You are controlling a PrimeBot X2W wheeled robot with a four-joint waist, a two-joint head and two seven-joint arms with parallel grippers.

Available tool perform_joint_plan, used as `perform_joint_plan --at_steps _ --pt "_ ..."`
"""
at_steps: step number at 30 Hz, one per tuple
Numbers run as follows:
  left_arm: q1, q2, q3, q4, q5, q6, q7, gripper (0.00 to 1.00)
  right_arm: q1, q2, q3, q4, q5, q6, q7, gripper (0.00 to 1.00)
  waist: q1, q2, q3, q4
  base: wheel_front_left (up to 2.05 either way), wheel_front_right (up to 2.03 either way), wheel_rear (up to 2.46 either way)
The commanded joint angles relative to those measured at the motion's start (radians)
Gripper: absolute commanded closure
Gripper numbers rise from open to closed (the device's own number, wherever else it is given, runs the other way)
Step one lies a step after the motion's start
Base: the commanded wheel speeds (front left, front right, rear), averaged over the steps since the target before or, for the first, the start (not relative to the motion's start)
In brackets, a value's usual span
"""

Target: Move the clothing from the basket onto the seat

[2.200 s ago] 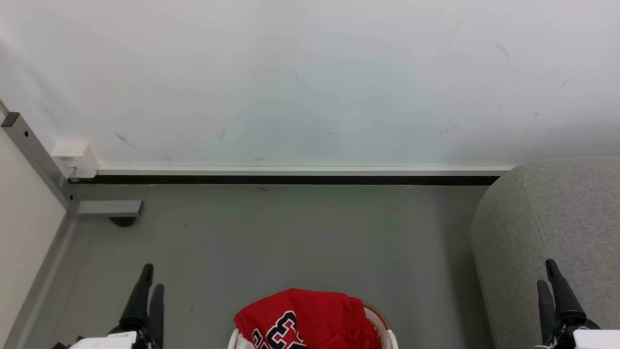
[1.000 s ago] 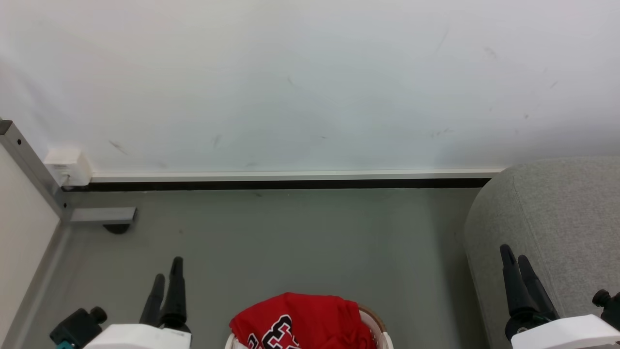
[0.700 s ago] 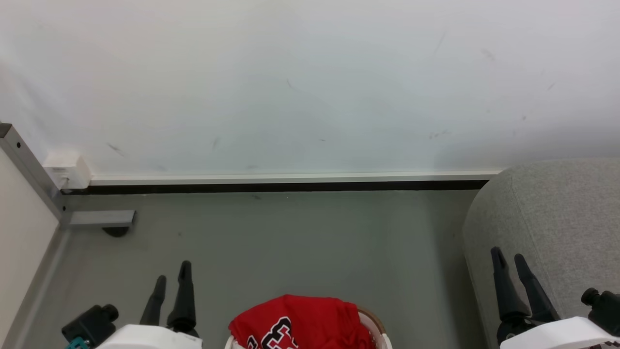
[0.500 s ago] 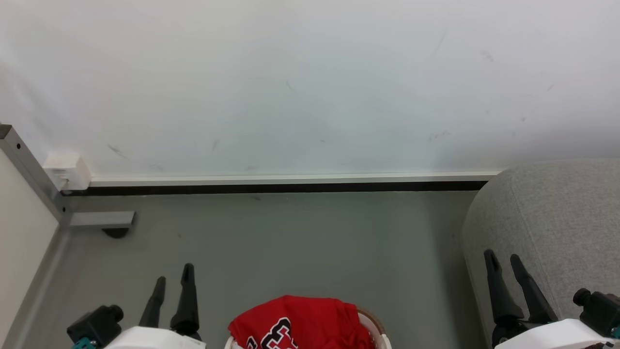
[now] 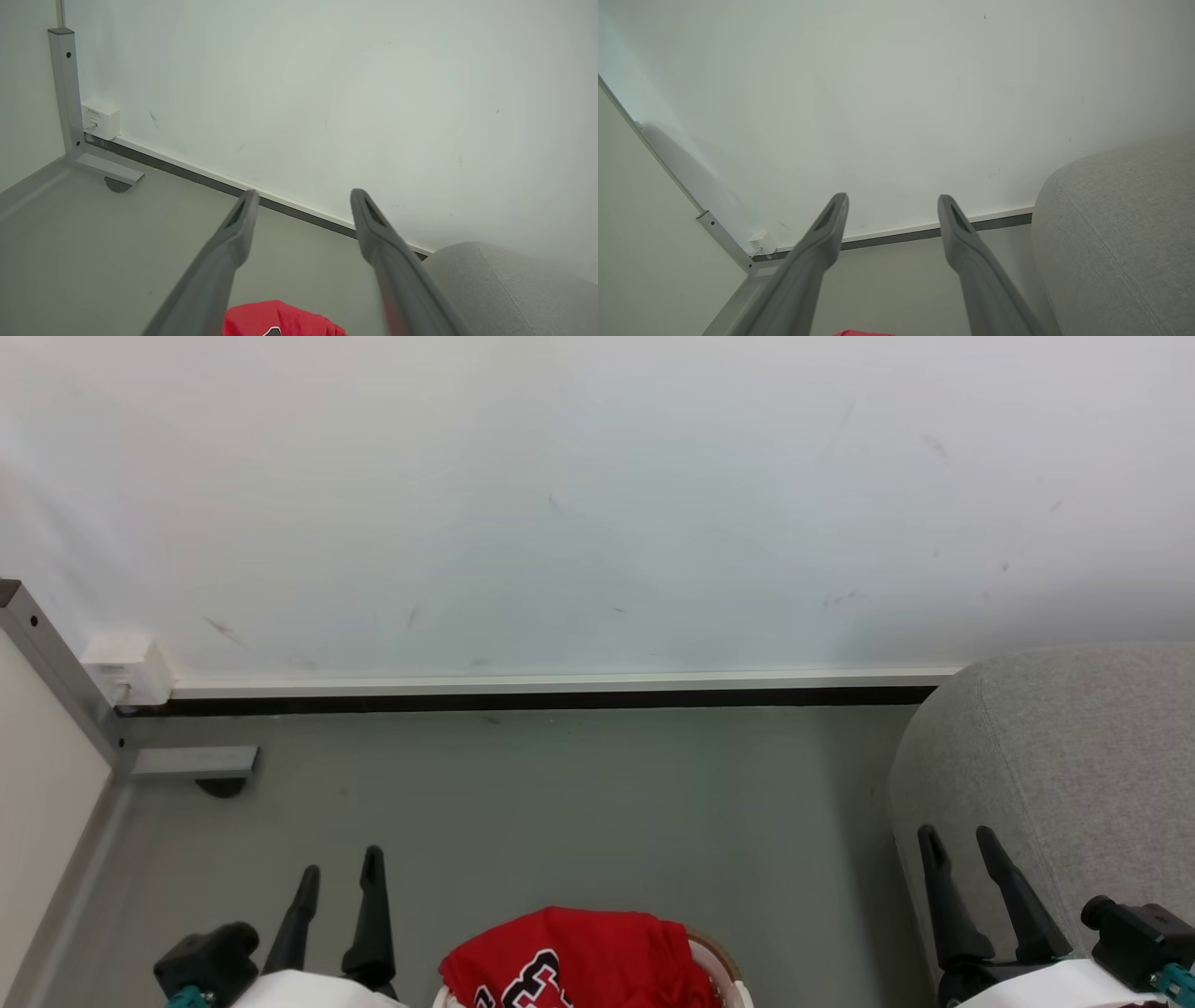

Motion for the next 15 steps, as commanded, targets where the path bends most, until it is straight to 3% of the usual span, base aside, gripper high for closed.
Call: perform_joint_plan --at_steps 1,15 --pt "0.004 0.009 -0.004 -0.007 0.038 0.004 -0.012 0.00 -0.002 -0.001 -0.007 -0.001 -0.032 -0.001 -0.012 0.00 0.0000 -0.0001 -0.001 0.000 0.00 0.00 0.00" --pt "0.009 -0.001 -0.023 -0.012 0.171 0.013 -0.044 0.00 0.000 0.017 -0.024 0.016 -0.174 -0.001 -0.045 0.00 0.0000 -0.0001 -0.006 -0.010 0.00 0.00 0.00"
